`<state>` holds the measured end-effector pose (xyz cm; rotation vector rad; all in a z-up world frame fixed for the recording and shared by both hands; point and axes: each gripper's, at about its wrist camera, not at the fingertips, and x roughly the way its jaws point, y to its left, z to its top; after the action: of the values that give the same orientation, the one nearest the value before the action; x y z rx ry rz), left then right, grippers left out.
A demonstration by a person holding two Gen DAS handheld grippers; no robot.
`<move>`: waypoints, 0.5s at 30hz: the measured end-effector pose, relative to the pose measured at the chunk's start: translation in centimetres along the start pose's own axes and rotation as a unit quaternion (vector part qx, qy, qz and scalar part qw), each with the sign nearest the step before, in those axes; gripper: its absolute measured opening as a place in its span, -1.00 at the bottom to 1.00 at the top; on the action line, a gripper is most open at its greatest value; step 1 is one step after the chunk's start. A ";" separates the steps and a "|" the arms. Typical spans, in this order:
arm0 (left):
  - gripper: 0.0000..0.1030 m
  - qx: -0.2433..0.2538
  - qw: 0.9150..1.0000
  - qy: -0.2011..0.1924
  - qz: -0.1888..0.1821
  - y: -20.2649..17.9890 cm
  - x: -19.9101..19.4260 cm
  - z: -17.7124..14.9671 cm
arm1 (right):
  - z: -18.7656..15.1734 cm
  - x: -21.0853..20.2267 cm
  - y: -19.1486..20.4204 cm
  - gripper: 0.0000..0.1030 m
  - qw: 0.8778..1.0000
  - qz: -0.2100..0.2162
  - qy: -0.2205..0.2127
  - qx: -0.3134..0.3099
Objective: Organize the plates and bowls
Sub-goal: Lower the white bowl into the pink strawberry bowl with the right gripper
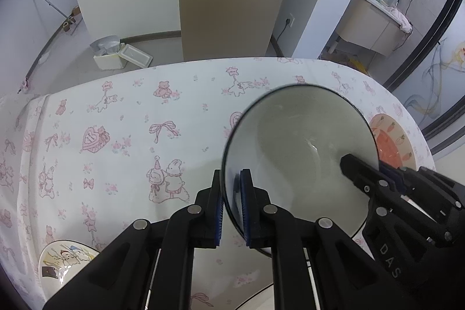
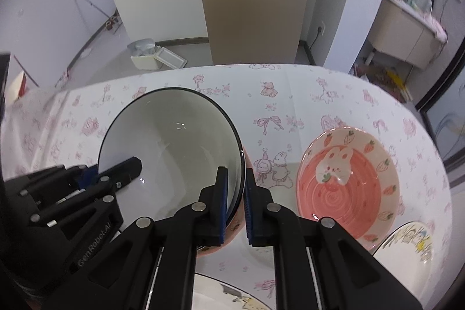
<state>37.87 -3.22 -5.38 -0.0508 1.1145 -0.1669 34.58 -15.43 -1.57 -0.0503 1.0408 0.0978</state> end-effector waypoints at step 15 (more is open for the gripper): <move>-0.77 -0.008 1.000 0.000 -0.011 0.3 0.0 0.1 | 0.3 0.0 -1.6 -0.79 0.999 0.025 0.006 0.026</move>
<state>37.99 -2.97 -5.35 -0.0768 1.1165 -0.1780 35.05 -16.95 -1.45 0.0230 1.0568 0.1156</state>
